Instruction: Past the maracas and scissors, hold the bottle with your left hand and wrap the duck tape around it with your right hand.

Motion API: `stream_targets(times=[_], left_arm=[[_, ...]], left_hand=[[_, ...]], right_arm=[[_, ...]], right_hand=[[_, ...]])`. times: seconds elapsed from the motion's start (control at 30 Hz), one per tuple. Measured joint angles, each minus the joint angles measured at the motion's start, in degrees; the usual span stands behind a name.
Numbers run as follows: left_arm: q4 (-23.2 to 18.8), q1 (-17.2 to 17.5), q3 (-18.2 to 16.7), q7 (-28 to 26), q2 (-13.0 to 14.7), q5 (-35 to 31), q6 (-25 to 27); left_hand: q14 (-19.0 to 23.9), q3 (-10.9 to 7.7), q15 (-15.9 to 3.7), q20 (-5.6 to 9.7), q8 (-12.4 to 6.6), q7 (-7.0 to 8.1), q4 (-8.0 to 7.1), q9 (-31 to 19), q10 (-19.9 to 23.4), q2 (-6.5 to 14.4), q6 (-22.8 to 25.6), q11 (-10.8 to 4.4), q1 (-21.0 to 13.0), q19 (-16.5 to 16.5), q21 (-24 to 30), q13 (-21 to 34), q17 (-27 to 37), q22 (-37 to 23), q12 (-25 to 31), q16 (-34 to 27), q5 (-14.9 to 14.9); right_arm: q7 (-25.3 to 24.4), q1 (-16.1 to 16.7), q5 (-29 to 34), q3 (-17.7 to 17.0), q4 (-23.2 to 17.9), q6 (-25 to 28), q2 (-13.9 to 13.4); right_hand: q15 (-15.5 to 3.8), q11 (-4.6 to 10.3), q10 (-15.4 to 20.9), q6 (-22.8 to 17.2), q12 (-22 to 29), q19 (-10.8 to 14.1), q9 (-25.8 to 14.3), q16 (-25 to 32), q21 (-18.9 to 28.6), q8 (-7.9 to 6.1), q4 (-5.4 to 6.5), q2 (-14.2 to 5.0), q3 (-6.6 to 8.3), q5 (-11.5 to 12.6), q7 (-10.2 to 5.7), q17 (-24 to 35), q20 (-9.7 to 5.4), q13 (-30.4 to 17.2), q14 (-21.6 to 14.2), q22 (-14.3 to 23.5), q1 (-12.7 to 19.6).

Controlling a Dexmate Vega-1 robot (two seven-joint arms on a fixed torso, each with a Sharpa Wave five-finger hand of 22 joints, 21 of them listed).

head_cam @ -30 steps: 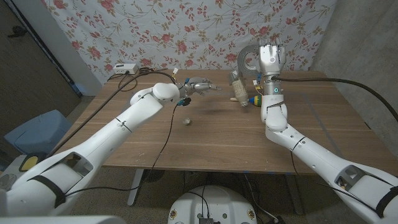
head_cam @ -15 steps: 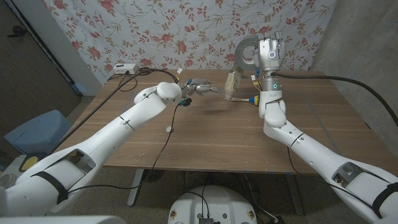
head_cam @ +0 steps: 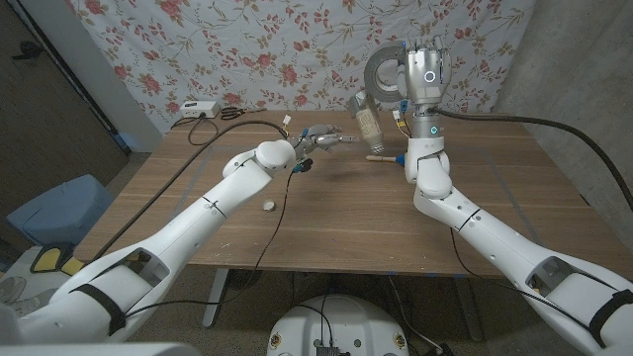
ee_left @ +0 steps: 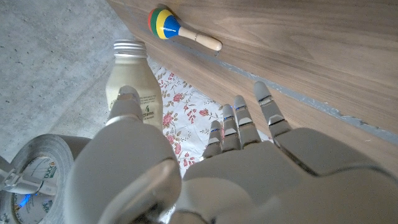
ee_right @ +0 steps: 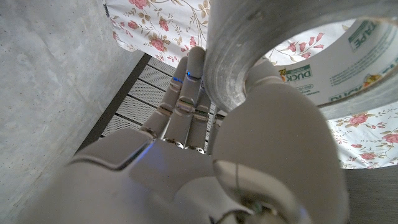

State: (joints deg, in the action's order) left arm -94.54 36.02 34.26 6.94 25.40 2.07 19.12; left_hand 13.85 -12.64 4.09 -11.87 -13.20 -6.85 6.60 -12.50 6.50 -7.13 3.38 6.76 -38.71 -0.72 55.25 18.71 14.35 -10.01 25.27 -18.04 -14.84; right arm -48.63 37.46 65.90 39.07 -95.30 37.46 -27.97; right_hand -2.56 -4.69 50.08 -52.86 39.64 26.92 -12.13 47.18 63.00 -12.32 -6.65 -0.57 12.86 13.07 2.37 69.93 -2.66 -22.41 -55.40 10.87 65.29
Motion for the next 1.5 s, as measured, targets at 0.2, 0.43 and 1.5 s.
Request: stream_targets(times=[0.2,0.43,1.5], left_arm=[[3.7,0.3,-1.0,0.8,-2.1,3.2,-4.8],[8.2,0.5,-2.3,3.7,-4.8,7.4,-10.2],[19.4,3.9,-9.0,-1.1,-17.6,19.7,-22.3]], left_hand=[[-0.5,1.16,0.53,-0.20,0.73,-0.21,0.45,0.3,-0.5,-0.8,-1.7,0.11,-0.8,-0.2,-1.0,-0.6,-0.9,0.1,-1.2,0.3,-0.3],[0.2,1.47,-0.21,-0.11,0.73,0.01,0.75,0.5,-0.5,-1.3,-1.9,0.06,-1.7,-0.6,-1.7,-1.0,-1.5,0.0,-1.5,0.3,-0.6],[42.9,-7.53,-7.33,8.52,-15.14,5.52,5.39,-2.4,40.5,5.2,37.5,-9.27,-15.3,-30.6,3.4,0.8,1.3,-0.8,12.2,-15.7,3.6]], right_arm=[[0.0,0.0,1.0,0.4,-1.2,-0.3,-0.2],[1.0,-0.2,2.3,1.1,-2.1,-0.3,-0.3],[3.2,-1.0,4.7,3.2,-4.2,-3.0,-1.1]], right_hand=[[0.00,0.00,0.0,0.0,0.0,0.0,0.0,0.0,0.4,0.00,0.00,0.00,0.00,-0.4,0.00,0.0,0.00,0.0,0.0,0.0,0.0],[0.00,0.00,0.0,0.0,-0.1,0.0,0.0,0.0,0.6,0.02,0.00,0.01,0.00,-0.4,0.00,0.0,0.00,0.0,0.0,0.0,0.0],[0.19,-0.02,0.0,-1.7,0.0,-0.1,0.0,-0.2,1.9,0.62,-0.47,0.53,0.47,-0.9,0.08,0.1,-0.11,-0.1,-0.2,-0.2,0.5]])
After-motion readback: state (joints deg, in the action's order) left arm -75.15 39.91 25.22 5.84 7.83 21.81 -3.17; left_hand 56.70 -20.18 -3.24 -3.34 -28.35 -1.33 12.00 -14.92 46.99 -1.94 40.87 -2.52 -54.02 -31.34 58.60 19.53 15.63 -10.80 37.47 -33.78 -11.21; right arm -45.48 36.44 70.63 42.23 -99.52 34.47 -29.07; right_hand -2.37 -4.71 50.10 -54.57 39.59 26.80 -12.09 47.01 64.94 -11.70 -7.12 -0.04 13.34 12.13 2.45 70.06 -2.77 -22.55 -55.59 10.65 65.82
